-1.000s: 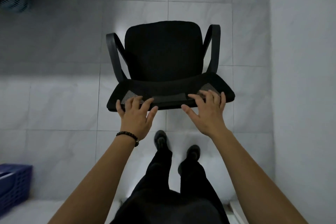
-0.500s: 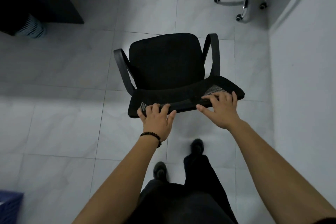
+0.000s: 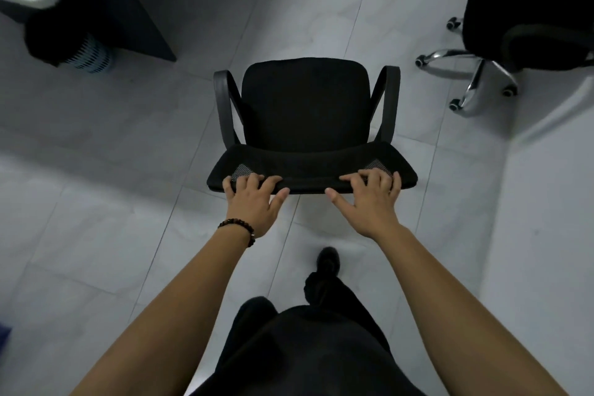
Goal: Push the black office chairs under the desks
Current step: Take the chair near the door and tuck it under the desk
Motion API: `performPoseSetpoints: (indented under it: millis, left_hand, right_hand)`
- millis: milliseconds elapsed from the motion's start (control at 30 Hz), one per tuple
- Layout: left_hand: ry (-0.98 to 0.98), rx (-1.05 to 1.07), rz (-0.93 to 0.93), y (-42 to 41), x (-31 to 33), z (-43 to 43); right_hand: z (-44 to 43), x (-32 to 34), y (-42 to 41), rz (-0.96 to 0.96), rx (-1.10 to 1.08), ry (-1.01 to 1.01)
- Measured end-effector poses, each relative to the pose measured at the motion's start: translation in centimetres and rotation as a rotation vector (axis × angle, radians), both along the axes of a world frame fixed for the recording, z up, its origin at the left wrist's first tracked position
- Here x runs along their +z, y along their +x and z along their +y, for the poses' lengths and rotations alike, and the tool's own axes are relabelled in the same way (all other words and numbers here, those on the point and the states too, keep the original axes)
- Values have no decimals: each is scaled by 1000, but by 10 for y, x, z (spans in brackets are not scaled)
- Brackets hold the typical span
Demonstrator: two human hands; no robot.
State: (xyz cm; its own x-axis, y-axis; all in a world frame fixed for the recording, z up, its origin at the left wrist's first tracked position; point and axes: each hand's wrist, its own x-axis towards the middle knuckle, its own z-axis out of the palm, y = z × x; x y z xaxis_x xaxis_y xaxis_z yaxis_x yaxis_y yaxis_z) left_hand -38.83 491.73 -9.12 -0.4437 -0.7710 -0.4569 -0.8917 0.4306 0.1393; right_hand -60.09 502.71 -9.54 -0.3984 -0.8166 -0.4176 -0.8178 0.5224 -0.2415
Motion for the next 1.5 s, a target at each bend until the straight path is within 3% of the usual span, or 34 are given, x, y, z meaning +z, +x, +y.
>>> performPoseSetpoints:
  millis: [633,1033,1233,1500]
  left_hand:
    - [49,227,44,-214,0,-210]
    - [6,553,-20,-305,0,-338]
    - [106,812,-44,-344,5,-397]
    - [131,926,-2,-359,3,-465]
  right_hand:
    - [-292,2,-263,52,359,17]
    - [-495,5,-347,39,665,-39]
    - [-590,9,-370,45,825,14]
    - [-682,7,-377,61,941,-4]
